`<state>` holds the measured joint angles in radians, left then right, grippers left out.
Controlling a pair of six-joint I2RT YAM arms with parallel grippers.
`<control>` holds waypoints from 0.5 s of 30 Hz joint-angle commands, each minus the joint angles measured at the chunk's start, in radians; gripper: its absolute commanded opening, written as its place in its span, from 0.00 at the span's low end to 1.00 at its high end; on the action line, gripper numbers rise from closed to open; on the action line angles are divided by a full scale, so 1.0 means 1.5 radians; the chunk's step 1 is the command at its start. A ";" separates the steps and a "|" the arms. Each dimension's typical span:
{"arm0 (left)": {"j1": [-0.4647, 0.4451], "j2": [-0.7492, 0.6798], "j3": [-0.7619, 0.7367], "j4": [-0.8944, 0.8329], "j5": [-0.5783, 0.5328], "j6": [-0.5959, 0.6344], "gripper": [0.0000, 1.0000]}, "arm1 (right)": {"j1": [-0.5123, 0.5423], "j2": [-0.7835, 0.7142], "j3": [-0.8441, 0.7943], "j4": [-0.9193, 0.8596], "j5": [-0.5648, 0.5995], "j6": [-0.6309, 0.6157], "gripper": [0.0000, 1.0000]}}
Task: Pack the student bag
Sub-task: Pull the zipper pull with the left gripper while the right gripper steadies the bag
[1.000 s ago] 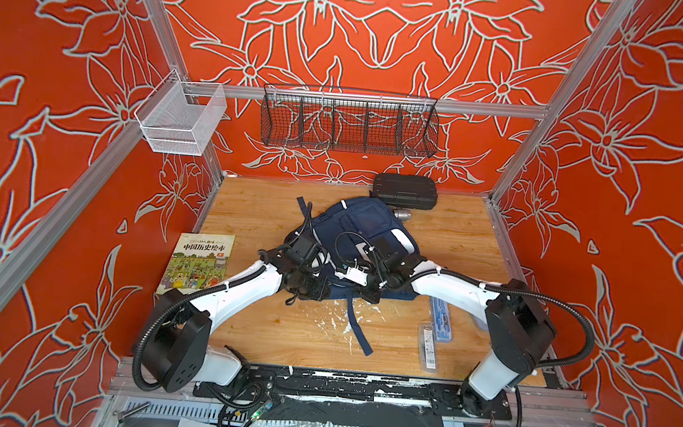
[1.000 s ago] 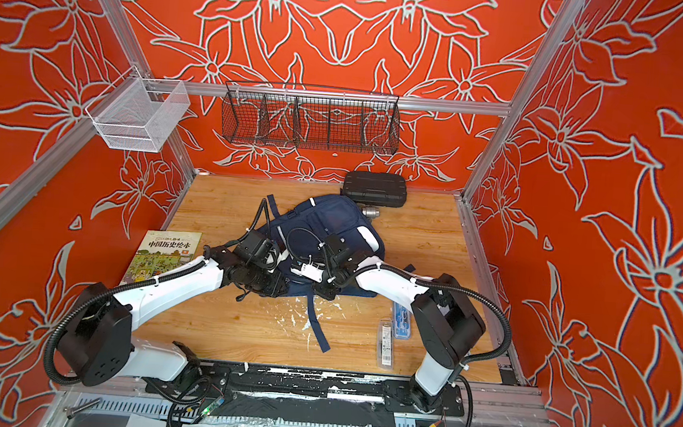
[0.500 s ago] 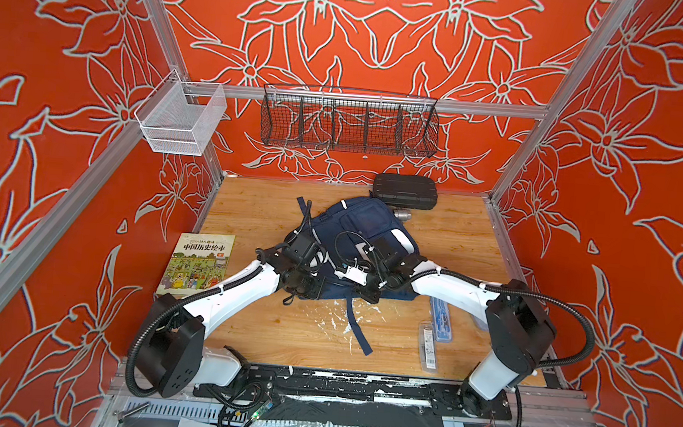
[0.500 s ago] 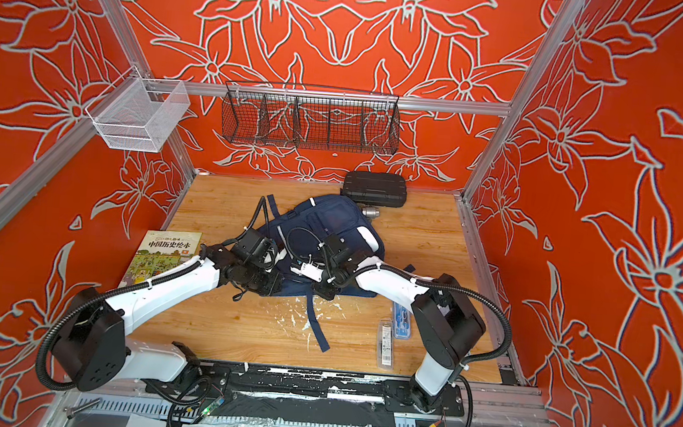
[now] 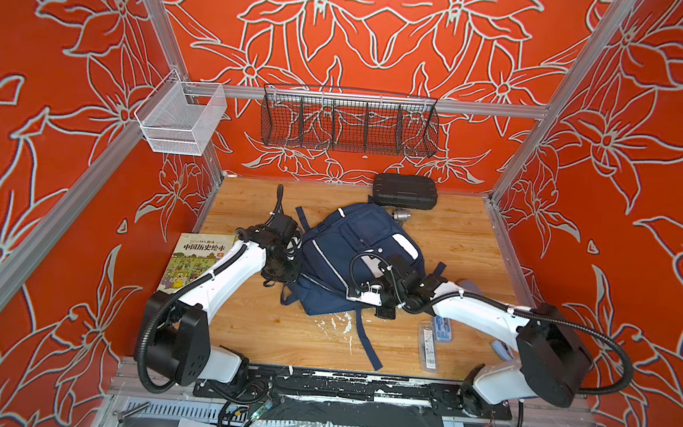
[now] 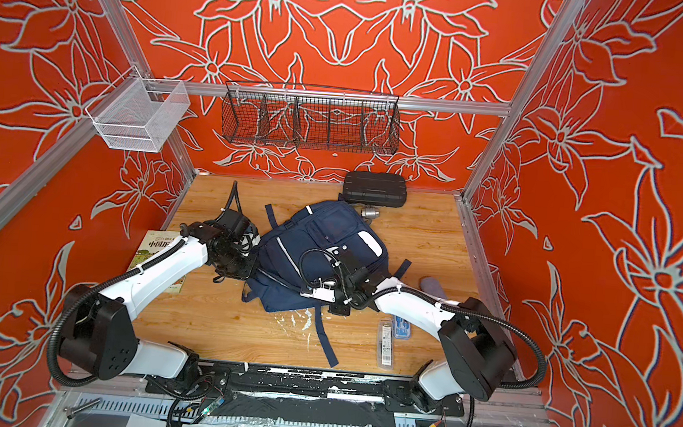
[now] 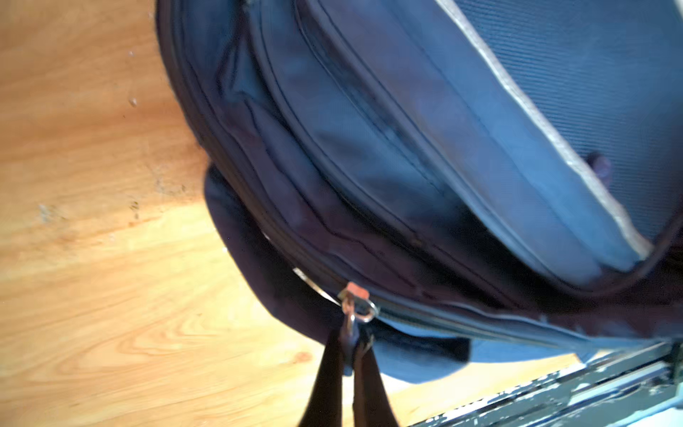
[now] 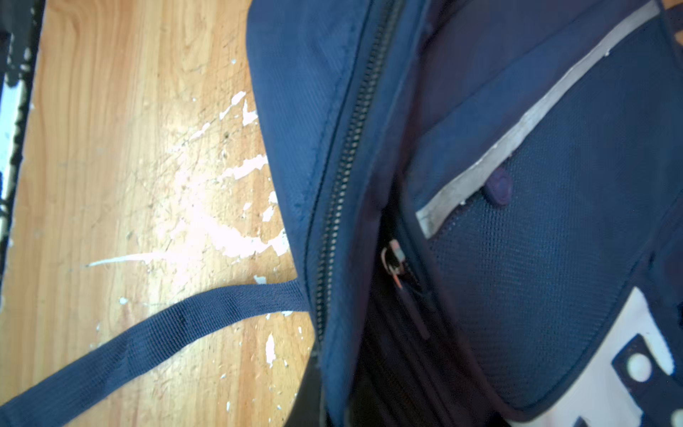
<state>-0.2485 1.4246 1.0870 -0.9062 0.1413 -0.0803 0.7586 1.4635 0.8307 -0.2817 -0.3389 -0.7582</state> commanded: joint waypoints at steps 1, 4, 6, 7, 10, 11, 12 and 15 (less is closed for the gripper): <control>0.007 0.003 0.015 -0.018 0.002 0.038 0.00 | 0.000 -0.025 0.006 0.004 -0.025 0.008 0.24; 0.006 -0.012 -0.001 0.005 0.045 0.020 0.00 | 0.000 -0.024 0.050 0.040 -0.097 0.113 0.51; 0.004 -0.024 -0.010 0.019 0.062 0.004 0.00 | 0.003 -0.009 0.074 0.089 -0.135 0.208 0.61; 0.003 -0.031 -0.015 0.024 0.071 -0.005 0.00 | 0.006 0.004 0.086 0.112 -0.145 0.243 0.64; -0.002 -0.051 -0.024 0.032 0.084 -0.024 0.00 | 0.029 0.051 0.124 0.156 -0.133 0.312 0.68; -0.003 -0.057 -0.025 0.033 0.086 -0.028 0.00 | 0.038 0.067 0.135 0.166 -0.124 0.326 0.69; -0.005 -0.062 -0.027 0.033 0.087 -0.031 0.00 | 0.046 0.088 0.149 0.173 -0.120 0.337 0.69; -0.007 -0.069 -0.029 0.031 0.092 -0.035 0.00 | 0.070 0.142 0.187 0.187 -0.107 0.367 0.71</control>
<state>-0.2512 1.3540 1.0451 -0.8734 0.2352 -0.1181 0.8379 1.6150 1.0756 -0.0444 -0.4808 -0.3161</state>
